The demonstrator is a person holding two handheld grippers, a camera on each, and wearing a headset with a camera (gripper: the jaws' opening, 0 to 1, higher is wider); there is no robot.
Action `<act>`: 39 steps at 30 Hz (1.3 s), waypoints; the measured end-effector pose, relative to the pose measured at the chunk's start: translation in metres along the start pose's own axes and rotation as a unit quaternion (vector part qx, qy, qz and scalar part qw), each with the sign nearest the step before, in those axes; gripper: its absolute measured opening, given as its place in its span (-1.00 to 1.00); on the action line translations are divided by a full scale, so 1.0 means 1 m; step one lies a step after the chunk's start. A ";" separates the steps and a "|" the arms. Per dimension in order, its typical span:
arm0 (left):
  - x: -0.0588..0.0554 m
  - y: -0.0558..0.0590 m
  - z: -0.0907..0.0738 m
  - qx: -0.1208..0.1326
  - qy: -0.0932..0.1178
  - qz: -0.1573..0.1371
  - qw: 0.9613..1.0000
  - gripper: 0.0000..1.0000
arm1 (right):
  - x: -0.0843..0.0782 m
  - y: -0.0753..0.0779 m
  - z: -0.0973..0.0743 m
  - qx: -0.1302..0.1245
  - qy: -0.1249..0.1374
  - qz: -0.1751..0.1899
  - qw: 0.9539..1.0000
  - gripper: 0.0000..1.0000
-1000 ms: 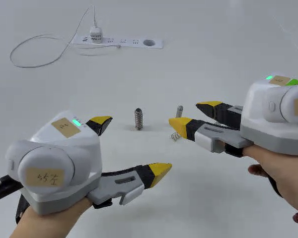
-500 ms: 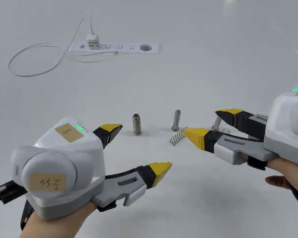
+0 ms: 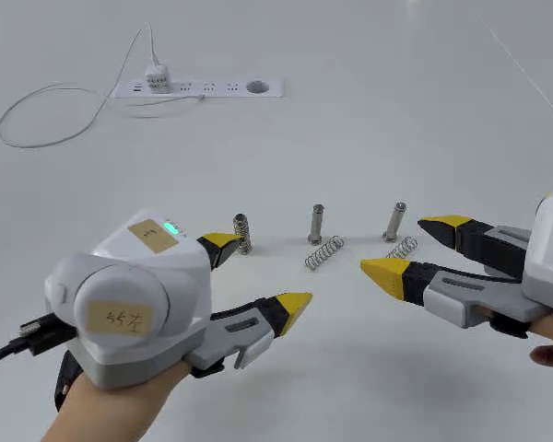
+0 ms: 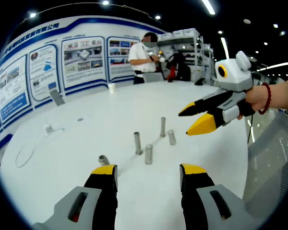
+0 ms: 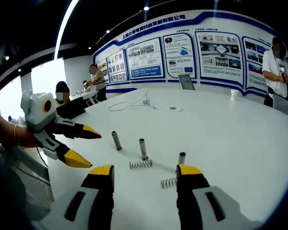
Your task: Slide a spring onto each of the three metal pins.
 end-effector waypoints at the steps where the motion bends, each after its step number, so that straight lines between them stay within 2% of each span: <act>1: -0.001 0.000 0.002 -0.002 0.000 -0.001 1.000 0.06 | -0.001 0.000 -0.001 0.001 -0.001 0.000 1.000 0.07; 13: 0.002 -0.007 0.030 -0.017 -0.012 0.003 1.000 -0.08 | -0.017 0.003 -0.012 0.002 -0.008 0.004 1.000 0.09; 19: -0.001 -0.009 0.043 -0.022 -0.026 0.006 0.999 -0.16 | -0.017 0.001 -0.013 0.002 -0.007 0.004 1.000 0.09; 22: -0.003 -0.011 0.049 -0.020 -0.028 -0.002 0.999 -0.20 | -0.017 0.000 -0.013 0.005 -0.005 0.006 1.000 0.09; 24: -0.003 -0.012 0.053 -0.028 -0.023 -0.021 0.999 -0.22 | -0.018 0.000 -0.013 0.006 -0.005 0.007 1.000 0.09; 39: -0.012 -0.019 0.077 -0.036 -0.046 -0.012 0.998 -0.40 | -0.020 0.006 -0.014 -0.010 -0.004 0.029 1.000 0.09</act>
Point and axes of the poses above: the centre of the closed fingertips' face, and the gripper's own axes: z roughly forward along the fingers, y roughly to its right, x roughly out of its top, the point moved 10 cm from there along -z, roughly backward along the fingers, and after that the axes turned 9 degrees about -x, right-handed, at the moved point
